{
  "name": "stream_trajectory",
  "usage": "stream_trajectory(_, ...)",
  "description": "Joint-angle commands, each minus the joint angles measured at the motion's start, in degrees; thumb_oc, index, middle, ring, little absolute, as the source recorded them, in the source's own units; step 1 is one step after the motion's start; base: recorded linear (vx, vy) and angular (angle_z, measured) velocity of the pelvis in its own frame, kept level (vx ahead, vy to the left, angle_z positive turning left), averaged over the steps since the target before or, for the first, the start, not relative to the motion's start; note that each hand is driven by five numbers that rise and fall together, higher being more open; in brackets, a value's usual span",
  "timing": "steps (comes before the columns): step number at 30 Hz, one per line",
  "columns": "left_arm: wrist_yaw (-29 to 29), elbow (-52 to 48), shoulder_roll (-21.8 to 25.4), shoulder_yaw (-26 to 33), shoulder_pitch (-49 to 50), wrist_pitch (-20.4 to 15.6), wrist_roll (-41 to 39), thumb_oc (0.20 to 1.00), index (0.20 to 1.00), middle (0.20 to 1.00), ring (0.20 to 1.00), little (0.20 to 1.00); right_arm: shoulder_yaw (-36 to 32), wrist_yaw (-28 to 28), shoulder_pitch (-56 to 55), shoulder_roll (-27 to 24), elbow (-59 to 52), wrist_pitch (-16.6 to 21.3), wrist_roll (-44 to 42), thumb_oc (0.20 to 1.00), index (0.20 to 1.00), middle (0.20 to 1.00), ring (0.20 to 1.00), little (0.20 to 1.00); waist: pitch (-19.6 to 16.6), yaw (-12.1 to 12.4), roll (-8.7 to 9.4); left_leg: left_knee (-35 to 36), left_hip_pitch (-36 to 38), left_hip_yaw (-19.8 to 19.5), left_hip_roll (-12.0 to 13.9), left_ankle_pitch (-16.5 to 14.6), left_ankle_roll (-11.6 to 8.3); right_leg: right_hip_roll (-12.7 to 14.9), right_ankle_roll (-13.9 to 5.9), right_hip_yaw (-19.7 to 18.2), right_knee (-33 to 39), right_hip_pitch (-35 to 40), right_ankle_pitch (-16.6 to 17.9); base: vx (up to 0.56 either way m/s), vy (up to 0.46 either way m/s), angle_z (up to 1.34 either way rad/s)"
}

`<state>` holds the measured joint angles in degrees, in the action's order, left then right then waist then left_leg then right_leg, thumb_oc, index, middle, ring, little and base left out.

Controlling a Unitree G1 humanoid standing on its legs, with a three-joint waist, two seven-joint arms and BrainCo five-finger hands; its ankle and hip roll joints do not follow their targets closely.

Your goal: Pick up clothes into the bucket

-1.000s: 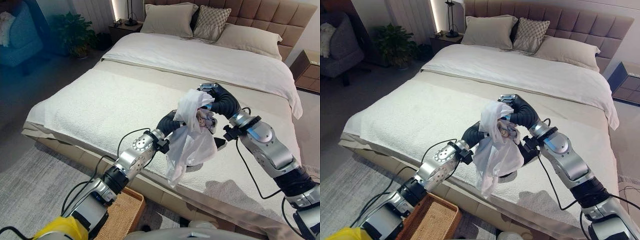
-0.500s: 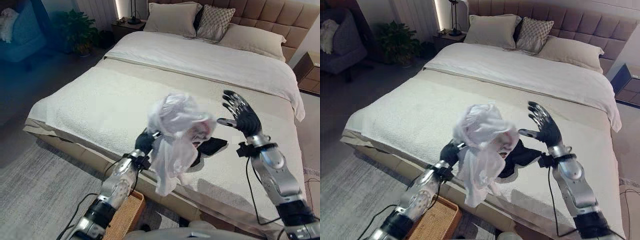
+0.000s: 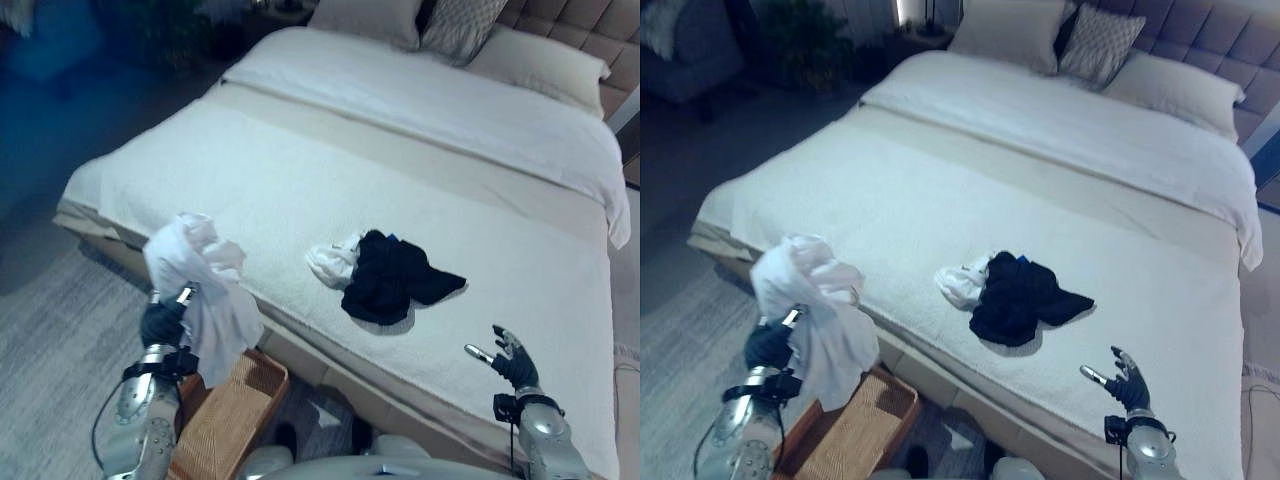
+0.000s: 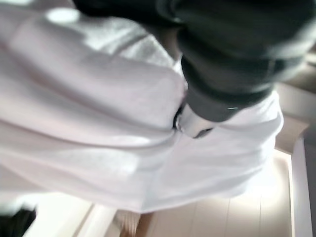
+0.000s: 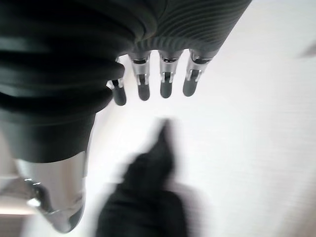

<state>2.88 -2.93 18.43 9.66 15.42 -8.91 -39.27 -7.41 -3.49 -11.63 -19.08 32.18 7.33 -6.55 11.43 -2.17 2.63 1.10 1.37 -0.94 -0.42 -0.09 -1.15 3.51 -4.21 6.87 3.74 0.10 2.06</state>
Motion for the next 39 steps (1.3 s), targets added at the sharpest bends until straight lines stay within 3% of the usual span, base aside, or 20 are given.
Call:
stream_trajectory(1,-0.1,-6.7,2.1,4.0,-0.8,-6.1,3.3,0.200,0.200,0.200,0.200,0.200,1.7,-0.7,3.7,-2.2,0.6,2.1,1.7,1.000,1.000,1.000,1.000,1.000,0.4,-0.2,1.07,-5.7,-4.8,-2.7,0.5,-2.3,-1.63,3.8,-2.44,1.6,-7.6,-2.1,-4.0,-0.10,0.010,0.11)
stream_trajectory(7,-4.7,2.6,5.9,3.6,-1.1,-6.5,13.3,0.200,0.200,0.200,0.200,0.200,3.7,-1.7,5.0,-2.9,10.6,1.6,3.7,1.000,1.000,1.000,1.000,1.000,3.8,0.0,0.78,-8.5,-9.0,-3.6,-0.1,-2.1,-1.66,4.4,-2.57,1.7,-10.4,-6.1,-4.0,-0.05,0.023,0.06)
stream_trajectory(11,-8.8,8.3,6.2,3.3,-2.9,-7.2,17.1,0.200,0.200,0.200,0.200,0.200,4.3,-2.7,5.2,-2.9,11.3,1.8,4.4,1.000,1.000,1.000,1.000,1.000,5.3,0.0,0.94,-10.1,-10.9,-3.7,-0.2,-2.3,-1.52,4.6,-2.63,1.4,-12.1,-8.3,-4.1,-0.03,0.022,0.02)
stream_trajectory(16,-18.2,19.9,8.9,0.7,-8.0,-6.7,28.7,0.200,0.200,0.200,0.200,0.200,5.9,-5.2,6.2,-3.3,12.8,2.8,4.6,1.000,1.000,1.000,1.000,1.000,8.6,-0.2,1.90,-12.8,-14.8,-3.8,0.0,-2.4,-1.50,5.0,-2.81,1.2,-13.7,-11.5,-3.8,-0.04,0.026,0.02)
stream_trajectory(22,-26.0,29.2,12.3,-2.1,-13.6,-4.8,36.4,0.200,0.200,0.200,0.200,0.200,7.6,-7.8,8.4,-5.1,9.1,4.5,3.7,1.000,1.000,1.000,1.000,1.000,13.1,-0.6,3.29,-17.5,-20.1,-3.7,0.1,-3.0,-1.24,5.7,-2.68,0.3,-17.0,-16.3,-3.9,-0.07,0.039,0.00)
stream_trajectory(26,-27.9,35.6,13.7,-4.0,-17.5,-3.8,38.1,0.200,0.200,0.200,0.200,0.200,8.5,-9.0,10.0,-6.0,7.3,5.3,2.7,1.000,1.000,1.000,1.000,1.000,15.5,-0.7,3.92,-21.5,-23.4,-3.5,0.0,-4.1,-1.00,5.7,-2.43,-0.2,-19.7,-19.0,-4.7,-0.08,0.049,-0.01)
stream_trajectory(28,-29.8,39.5,15.8,-5.8,-20.8,-2.6,39.9,0.200,0.200,0.200,0.200,0.200,9.6,-10.1,12.1,-6.7,4.5,6.3,1.4,1.000,1.000,1.000,1.000,1.000,18.0,-1.1,4.48,-26.7,-28.1,-3.6,-0.2,-5.6,-0.44,5.9,-2.09,-0.8,-24.1,-23.1,-5.6,-0.11,0.057,-0.03)
stream_trajectory(34,-32.9,40.0,17.2,-6.6,-22.6,-0.5,41.3,0.200,0.200,0.200,0.200,0.200,10.9,-11.3,14.4,-8.5,-1.1,7.1,-0.4,1.000,1.000,1.000,1.000,1.000,18.4,-2.0,4.84,-35.7,-38.7,-3.4,-0.3,-8.5,0.45,5.4,-1.43,-2.1,-30.7,-33.1,-7.1,-0.07,0.069,-0.02)
stream_trajectory(35,-33.7,42.0,17.2,-6.8,-23.7,-0.1,40.9,0.376,0.376,0.376,0.376,0.376,11.4,-11.4,14.9,-8.8,-1.9,7.1,-0.4,1.000,1.000,1.000,1.000,1.000,18.4,-2.2,4.94,-36.7,-40.5,-3.5,-0.2,-8.6,0.49,5.3,-1.33,-2.3,-31.5,-34.7,-7.1,-0.03,0.034,-0.06)
stream_trajectory(36,-33.7,42.1,17.2,-6.8,-23.8,-0.1,40.9,0.875,0.875,0.875,0.875,0.875,11.4,-11.4,15.0,-8.8,-1.9,7.1,-0.4,1.000,1.000,1.000,1.000,1.000,18.4,-2.2,4.92,-36.8,-40.6,-3.5,-0.2,-8.6,0.49,5.2,-1.33,-2.3,-31.6,-34.8,-7.1,-0.03,0.026,-0.09)
stream_trajectory(37,-34.1,43.6,17.4,-7.3,-24.9,0.8,40.9,1.000,1.000,1.000,1.000,1.000,12.1,-11.8,15.8,-8.9,-2.2,6.9,-0.4,1.000,1.000,1.000,1.000,1.000,18.4,-2.4,5.08,-37.3,-41.8,-3.6,-0.1,-8.7,0.56,5.0,-1.32,-2.3,-32.0,-36.1,-7.2,-0.01,0.022,-0.09)
stream_trajectory(39,-33.8,42.5,18.2,-7.6,-25.7,1.7,41.3,1.000,1.000,1.000,1.000,1.000,12.3,-12.1,16.6,-9.2,-4.1,6.7,-0.8,1.000,1.000,1.000,1.000,1.000,18.4,-2.6,5.37,-38.1,-43.8,-3.6,0.3,-8.7,0.48,4.8,-1.45,-2.3,-32.0,-37.9,-7.2,-0.01,0.019,-0.08)
